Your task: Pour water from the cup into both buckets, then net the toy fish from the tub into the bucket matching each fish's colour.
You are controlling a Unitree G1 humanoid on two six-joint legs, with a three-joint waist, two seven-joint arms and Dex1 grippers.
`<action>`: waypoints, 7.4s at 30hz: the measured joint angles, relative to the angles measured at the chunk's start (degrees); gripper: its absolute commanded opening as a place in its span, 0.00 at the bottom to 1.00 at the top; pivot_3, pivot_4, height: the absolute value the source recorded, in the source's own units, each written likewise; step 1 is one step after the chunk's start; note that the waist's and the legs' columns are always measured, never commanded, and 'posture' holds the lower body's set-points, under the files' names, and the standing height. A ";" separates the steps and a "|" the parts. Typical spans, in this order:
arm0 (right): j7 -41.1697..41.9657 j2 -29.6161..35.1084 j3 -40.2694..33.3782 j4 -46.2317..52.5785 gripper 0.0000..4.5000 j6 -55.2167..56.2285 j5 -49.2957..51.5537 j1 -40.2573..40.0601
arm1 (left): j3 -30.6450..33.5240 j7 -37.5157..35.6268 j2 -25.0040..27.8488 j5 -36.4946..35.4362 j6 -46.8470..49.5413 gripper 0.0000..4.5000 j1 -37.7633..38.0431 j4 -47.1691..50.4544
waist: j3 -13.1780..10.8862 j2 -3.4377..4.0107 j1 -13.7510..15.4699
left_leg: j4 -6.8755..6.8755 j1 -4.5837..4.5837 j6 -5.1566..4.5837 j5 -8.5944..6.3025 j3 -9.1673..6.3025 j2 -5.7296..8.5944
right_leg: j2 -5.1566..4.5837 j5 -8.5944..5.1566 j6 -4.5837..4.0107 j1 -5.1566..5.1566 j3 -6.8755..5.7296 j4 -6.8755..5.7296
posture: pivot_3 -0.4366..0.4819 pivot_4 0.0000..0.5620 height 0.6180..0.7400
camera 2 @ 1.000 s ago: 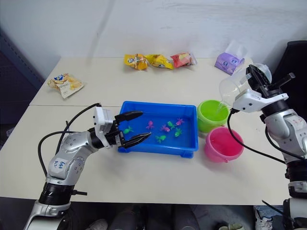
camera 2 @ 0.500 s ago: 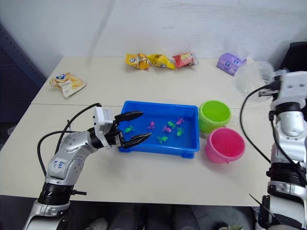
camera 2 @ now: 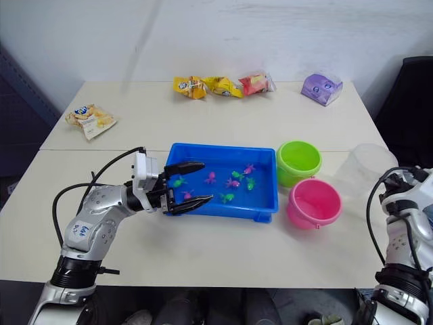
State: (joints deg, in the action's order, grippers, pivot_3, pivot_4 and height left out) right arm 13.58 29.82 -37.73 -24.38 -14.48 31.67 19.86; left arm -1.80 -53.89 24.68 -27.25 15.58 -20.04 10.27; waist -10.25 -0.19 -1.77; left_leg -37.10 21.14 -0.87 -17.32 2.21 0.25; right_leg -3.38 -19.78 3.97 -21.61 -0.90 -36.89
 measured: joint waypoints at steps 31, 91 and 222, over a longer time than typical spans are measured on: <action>15.87 -3.41 -0.45 29.28 0.99 14.28 1.25 -40.53 | 1.77 0.69 2.76 0.87 0.36 1.00 1.41 0.20 | 0.01 0.02 -0.39 | 0.14 -0.12 -0.24 -0.27 0.01 -0.01 | -0.02 0.00 0.00 0.04 0.10 0.05 | 0.48 0.27 1.00; 53.72 5.63 30.88 41.77 1.00 20.53 -0.24 -20.05 | 22.99 55.65 5.86 14.78 33.24 0.50 -15.65 -41.71 | -0.09 -0.71 1.76 | -0.17 -0.07 0.01 -0.51 -0.09 0.00 | -0.13 0.03 0.05 0.10 -0.29 0.16 | 0.48 0.27 1.00; 44.88 23.62 48.60 25.94 0.00 5.44 -31.89 16.36 | 16.98 -8.24 14.51 -4.34 5.70 0.99 1.64 -9.91 | -0.51 -0.69 0.21 | -1.05 1.20 -0.22 -0.31 -0.05 0.01 | -0.20 0.07 0.09 -0.99 -0.29 -0.64 | 0.48 0.27 1.00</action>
State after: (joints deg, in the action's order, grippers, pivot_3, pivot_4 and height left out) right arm 58.46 53.44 10.88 1.55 -9.04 -0.21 36.22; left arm 15.18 -62.13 39.19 -31.59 21.28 -18.41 0.36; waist -10.77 -0.88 -1.55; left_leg -38.15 22.34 -1.09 -17.62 2.16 0.26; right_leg -3.58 -19.71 4.06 -22.60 -1.20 -37.52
